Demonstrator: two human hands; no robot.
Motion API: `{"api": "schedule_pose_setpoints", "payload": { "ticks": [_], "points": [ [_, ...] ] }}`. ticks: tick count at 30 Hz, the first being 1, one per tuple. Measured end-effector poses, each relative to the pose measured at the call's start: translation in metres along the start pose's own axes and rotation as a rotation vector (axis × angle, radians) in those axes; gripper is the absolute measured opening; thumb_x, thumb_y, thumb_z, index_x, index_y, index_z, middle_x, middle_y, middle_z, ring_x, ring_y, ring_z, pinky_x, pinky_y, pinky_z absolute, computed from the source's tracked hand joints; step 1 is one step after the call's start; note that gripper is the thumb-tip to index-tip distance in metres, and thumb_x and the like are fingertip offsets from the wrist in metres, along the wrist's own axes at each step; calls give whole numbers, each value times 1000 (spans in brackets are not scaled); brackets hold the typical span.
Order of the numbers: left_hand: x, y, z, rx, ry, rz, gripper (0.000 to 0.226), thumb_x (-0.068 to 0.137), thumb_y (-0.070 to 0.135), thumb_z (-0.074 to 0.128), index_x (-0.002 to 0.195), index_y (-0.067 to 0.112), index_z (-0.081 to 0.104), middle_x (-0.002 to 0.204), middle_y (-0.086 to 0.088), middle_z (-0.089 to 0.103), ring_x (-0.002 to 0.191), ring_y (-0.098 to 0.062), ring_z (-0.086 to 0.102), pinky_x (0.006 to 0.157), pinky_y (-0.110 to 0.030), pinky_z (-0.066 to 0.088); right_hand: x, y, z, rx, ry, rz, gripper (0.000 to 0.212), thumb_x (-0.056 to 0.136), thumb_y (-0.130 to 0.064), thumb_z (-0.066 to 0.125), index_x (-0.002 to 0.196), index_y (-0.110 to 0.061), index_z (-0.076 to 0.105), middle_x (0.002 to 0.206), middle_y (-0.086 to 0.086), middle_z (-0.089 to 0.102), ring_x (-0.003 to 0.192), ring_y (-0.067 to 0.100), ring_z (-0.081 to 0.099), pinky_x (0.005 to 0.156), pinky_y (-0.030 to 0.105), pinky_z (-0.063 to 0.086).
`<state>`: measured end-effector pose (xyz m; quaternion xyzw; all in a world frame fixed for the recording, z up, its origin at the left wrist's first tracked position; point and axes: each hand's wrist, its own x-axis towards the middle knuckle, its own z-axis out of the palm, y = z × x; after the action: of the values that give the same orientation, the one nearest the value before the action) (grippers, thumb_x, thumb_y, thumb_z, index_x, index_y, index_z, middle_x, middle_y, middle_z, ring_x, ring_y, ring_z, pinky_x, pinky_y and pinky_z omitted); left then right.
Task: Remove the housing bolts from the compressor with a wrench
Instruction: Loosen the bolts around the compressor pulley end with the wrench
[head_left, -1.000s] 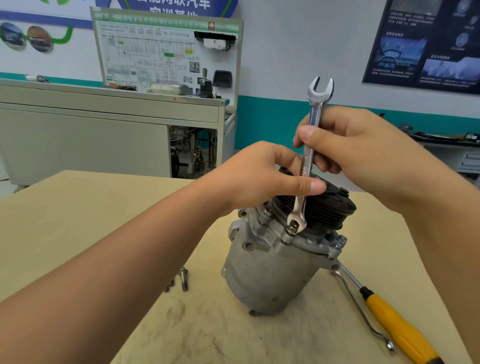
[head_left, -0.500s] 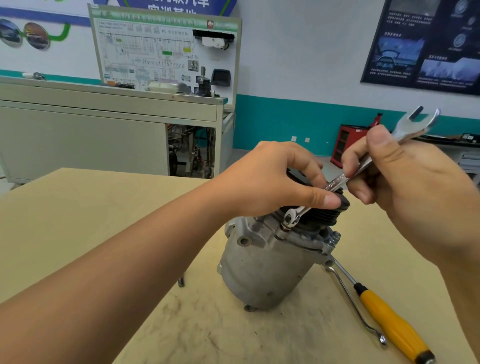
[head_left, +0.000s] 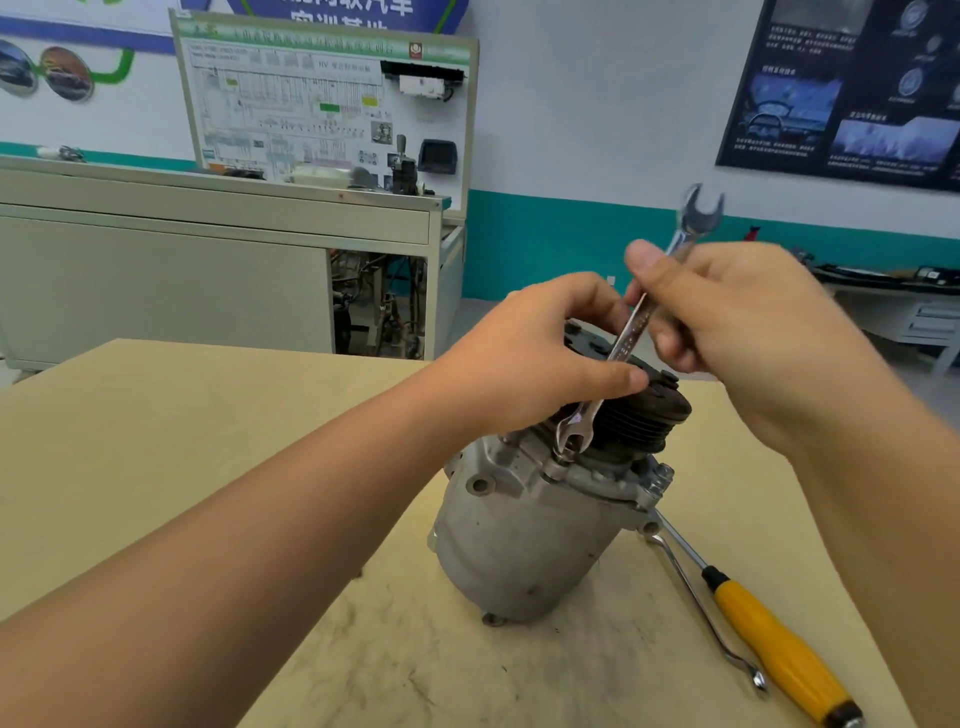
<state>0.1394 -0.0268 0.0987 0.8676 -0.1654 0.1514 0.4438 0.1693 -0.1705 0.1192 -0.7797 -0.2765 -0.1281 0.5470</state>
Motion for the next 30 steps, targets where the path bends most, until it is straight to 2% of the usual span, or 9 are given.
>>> {"api": "schedule_pose_setpoints", "payload": {
  "ticks": [2, 4, 8, 11, 13, 16, 22, 28, 30],
  "points": [
    [-2, -3, -4, -41, -9, -10, 20, 79, 27, 76, 94, 31, 64, 103, 16, 65, 90, 9, 56, 68, 4, 37, 7, -5, 7, -97, 2, 0, 35, 95, -39, 50, 69, -18, 59, 38, -9, 48, 37, 0, 42, 53, 23, 38],
    [-3, -6, -7, -64, -23, -35, 13, 79, 30, 76, 87, 36, 68, 101, 18, 66, 93, 14, 54, 65, 4, 36, 11, -10, 12, -174, -22, -11, 36, 97, -37, 47, 67, -20, 58, 37, -9, 47, 36, 0, 44, 54, 26, 37],
    [-5, -12, -12, -124, -35, -26, 3, 76, 33, 76, 78, 31, 74, 102, 15, 69, 102, 9, 55, 82, -5, 36, 11, -19, 16, -251, -102, -151, 34, 98, -33, 43, 69, -22, 58, 40, -10, 50, 39, 1, 45, 51, 22, 39],
    [-8, -15, -15, -142, -69, 37, 19, 76, 31, 75, 86, 15, 74, 112, 14, 67, 112, -3, 57, 102, -23, 35, 1, -17, 9, -244, -142, -315, 27, 98, -31, 45, 76, -23, 59, 50, -16, 53, 46, -1, 46, 48, 11, 35],
    [-11, -12, -16, -168, -100, 64, 8, 72, 33, 75, 72, 25, 73, 111, 18, 66, 113, 0, 56, 105, -27, 33, -8, -12, 0, -118, -171, -342, 25, 94, -34, 46, 77, -23, 61, 47, -9, 48, 44, 3, 41, 46, 14, 34],
    [-13, -7, -14, -162, -128, 79, 5, 62, 42, 73, 61, 39, 69, 104, 27, 63, 108, 5, 56, 105, -29, 34, -20, -2, -14, 68, -210, -317, 27, 90, -37, 45, 76, -24, 65, 45, -3, 45, 43, 6, 38, 45, 11, 34],
    [-4, -1, -9, -46, -138, 87, 9, 66, 41, 76, 63, 44, 69, 102, 29, 60, 102, 14, 53, 89, -11, 36, -35, 17, -20, 299, -184, -149, 40, 83, -57, 39, 68, -28, 64, 52, -6, 49, 53, 7, 41, 50, 14, 36],
    [-2, -5, -7, 13, -110, 63, 18, 72, 31, 80, 65, 31, 63, 107, 17, 63, 102, 2, 57, 97, -29, 43, -23, 23, -8, 247, -33, -67, 29, 81, -42, 43, 81, -17, 56, 50, -4, 49, 49, 6, 41, 47, 17, 36],
    [-3, -4, -7, -15, -90, 57, 18, 73, 31, 78, 67, 30, 62, 111, 15, 65, 107, 0, 56, 97, -27, 42, -17, 18, -6, 218, 5, -103, 25, 91, -39, 46, 79, -18, 56, 49, -5, 47, 49, 8, 39, 49, 21, 35]
  ]
}}
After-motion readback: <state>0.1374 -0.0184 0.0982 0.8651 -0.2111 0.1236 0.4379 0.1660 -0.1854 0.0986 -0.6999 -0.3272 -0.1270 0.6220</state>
